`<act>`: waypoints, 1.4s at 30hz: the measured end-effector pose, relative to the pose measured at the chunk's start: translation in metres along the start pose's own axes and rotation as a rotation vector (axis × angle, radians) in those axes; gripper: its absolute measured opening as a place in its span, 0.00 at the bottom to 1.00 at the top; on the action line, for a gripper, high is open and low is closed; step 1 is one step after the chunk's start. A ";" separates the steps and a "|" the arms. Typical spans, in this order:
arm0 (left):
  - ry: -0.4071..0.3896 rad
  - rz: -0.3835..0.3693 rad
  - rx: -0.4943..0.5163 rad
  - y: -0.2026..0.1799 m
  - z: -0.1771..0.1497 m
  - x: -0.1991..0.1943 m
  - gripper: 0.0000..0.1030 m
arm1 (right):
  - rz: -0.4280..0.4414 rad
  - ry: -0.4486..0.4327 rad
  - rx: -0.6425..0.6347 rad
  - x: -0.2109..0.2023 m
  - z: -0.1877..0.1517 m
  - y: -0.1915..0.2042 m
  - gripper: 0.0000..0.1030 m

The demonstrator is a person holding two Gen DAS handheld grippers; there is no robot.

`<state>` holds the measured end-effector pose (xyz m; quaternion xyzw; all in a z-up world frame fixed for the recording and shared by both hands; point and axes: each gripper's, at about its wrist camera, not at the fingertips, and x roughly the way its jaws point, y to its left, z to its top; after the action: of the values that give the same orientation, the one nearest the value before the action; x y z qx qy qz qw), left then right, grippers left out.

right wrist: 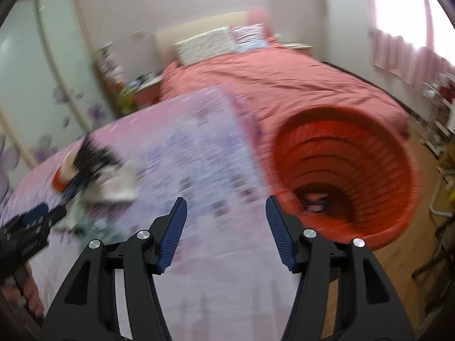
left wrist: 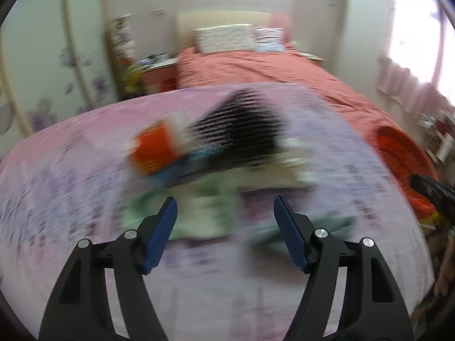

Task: Collect trash
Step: 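Grasp the grey sock with the right tool while the left tool grasps the red paper cup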

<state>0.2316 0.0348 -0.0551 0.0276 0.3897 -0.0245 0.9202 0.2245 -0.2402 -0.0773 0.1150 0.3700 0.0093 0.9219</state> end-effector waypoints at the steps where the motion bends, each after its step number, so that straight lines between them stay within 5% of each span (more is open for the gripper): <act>1: 0.008 0.017 -0.022 0.015 -0.003 0.001 0.68 | 0.027 0.014 -0.023 0.003 -0.003 0.014 0.57; 8: 0.033 0.088 -0.128 0.084 -0.013 0.003 0.72 | 0.160 0.080 -0.140 0.026 -0.022 0.094 0.71; 15: 0.037 0.056 -0.187 0.109 -0.014 0.010 0.78 | 0.130 0.160 -0.214 0.057 -0.036 0.129 0.78; 20: 0.031 0.035 -0.176 0.101 -0.011 0.020 0.81 | 0.085 0.147 -0.269 0.056 -0.038 0.140 0.30; 23: 0.032 0.030 -0.170 0.095 -0.008 0.026 0.82 | 0.079 0.141 -0.272 0.054 -0.036 0.137 0.13; 29: 0.027 0.050 -0.172 0.092 0.003 0.034 0.85 | -0.153 0.090 -0.183 0.060 -0.021 0.101 0.12; 42: -0.003 0.128 0.063 0.057 0.056 0.067 0.96 | -0.077 0.110 -0.099 0.059 -0.019 0.081 0.14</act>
<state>0.3223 0.0860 -0.0623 0.0812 0.3848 0.0221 0.9191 0.2596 -0.1512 -0.1131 0.0542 0.4233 -0.0018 0.9044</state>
